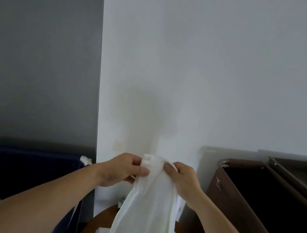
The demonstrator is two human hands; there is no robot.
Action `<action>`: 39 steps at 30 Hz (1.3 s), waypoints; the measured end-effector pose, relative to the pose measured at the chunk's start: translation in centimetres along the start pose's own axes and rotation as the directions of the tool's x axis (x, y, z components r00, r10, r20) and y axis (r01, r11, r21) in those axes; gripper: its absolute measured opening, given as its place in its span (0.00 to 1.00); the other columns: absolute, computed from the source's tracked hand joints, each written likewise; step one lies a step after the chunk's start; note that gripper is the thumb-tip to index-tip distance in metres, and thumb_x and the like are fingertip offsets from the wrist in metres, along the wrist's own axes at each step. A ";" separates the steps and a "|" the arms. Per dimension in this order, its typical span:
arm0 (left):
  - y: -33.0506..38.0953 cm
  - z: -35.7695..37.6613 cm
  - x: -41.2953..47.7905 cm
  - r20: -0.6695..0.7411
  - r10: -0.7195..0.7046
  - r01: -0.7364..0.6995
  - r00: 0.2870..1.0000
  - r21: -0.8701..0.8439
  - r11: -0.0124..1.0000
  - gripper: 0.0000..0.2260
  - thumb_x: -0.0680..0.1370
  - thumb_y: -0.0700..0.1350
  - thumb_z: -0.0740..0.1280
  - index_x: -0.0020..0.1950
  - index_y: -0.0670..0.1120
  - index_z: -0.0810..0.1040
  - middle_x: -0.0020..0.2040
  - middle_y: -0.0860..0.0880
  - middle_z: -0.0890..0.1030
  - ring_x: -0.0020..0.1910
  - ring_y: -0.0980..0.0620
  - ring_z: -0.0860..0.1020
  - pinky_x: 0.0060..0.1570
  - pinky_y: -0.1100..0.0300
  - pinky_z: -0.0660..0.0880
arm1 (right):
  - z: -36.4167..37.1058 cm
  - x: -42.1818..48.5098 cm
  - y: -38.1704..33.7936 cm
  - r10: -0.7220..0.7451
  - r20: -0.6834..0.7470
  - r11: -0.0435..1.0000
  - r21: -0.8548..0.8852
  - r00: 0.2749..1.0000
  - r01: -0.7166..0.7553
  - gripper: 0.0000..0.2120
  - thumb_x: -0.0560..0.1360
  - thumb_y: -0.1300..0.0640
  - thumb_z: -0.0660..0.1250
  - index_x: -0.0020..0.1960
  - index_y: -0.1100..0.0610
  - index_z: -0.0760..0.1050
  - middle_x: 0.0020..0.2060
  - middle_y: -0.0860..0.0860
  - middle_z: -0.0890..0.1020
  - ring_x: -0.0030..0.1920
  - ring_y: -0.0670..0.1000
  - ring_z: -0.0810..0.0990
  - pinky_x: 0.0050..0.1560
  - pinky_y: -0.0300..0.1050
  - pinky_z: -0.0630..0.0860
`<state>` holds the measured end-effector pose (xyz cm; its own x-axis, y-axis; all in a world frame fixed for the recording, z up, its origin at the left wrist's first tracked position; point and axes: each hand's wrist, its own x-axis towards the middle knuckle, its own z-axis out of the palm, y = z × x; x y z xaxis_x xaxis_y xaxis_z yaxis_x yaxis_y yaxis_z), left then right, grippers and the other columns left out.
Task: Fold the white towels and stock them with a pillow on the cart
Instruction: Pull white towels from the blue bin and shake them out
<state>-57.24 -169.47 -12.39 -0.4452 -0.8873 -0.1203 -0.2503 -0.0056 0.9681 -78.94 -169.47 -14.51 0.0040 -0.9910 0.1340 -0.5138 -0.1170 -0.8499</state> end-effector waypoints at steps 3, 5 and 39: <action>0.4 1.1 0.3 -0.126 0.037 -0.053 0.991 -0.128 0.990 0.13 0.81 0.46 0.66 0.60 0.40 0.80 0.55 0.43 0.84 0.55 0.43 0.82 0.60 0.44 0.78 | -0.2 0.1 0.1 -0.059 -0.020 0.998 0.037 0.998 0.060 0.06 0.78 0.48 0.68 0.46 0.50 0.79 0.39 0.46 0.81 0.40 0.49 0.80 0.44 0.46 0.77; 1.0 1.8 0.6 -0.149 0.048 -0.067 0.988 -0.126 0.990 0.13 0.81 0.47 0.66 0.59 0.39 0.80 0.54 0.42 0.84 0.54 0.43 0.83 0.58 0.43 0.78 | -0.2 0.0 -0.6 -0.128 0.003 0.989 0.079 0.992 0.128 0.09 0.77 0.48 0.70 0.56 0.42 0.75 0.46 0.44 0.80 0.46 0.46 0.80 0.47 0.41 0.80; -1.2 2.2 0.9 -0.041 -0.186 0.159 0.982 -0.363 0.918 0.14 0.79 0.43 0.62 0.57 0.34 0.79 0.58 0.29 0.79 0.58 0.28 0.77 0.63 0.38 0.72 | 0.2 0.8 -2.1 -0.207 0.327 0.900 -0.304 0.922 0.311 0.10 0.75 0.43 0.70 0.53 0.47 0.78 0.48 0.41 0.80 0.49 0.43 0.77 0.53 0.40 0.77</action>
<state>-59.24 -169.28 -14.11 -0.3553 -0.8889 -0.2890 0.0119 -0.3135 0.9495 -77.70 -169.98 -12.68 0.3908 -0.9108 0.1332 -0.7226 -0.3932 -0.5686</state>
